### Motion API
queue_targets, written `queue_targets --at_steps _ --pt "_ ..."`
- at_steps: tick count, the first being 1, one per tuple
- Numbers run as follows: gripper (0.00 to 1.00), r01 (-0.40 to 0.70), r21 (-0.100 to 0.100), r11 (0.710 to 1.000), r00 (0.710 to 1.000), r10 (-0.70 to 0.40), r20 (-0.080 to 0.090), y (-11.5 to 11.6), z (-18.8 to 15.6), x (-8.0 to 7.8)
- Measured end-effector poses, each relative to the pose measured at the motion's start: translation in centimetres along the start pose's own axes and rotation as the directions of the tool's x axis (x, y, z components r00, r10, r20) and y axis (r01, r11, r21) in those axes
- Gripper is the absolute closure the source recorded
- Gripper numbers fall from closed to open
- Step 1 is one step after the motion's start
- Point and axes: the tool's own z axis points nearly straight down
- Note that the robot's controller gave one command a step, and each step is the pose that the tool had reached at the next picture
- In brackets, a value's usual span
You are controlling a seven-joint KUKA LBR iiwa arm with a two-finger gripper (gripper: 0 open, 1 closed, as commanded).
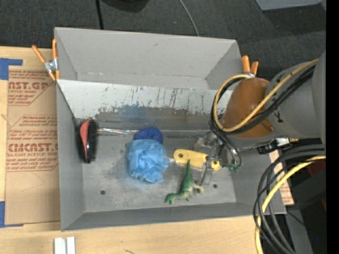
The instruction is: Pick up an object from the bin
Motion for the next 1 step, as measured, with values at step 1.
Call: queue_targets --at_steps 1 --pt "1.00 -0.081 -0.001 0.997 0.997 0.081 0.007 -0.98 0.20 -0.55"
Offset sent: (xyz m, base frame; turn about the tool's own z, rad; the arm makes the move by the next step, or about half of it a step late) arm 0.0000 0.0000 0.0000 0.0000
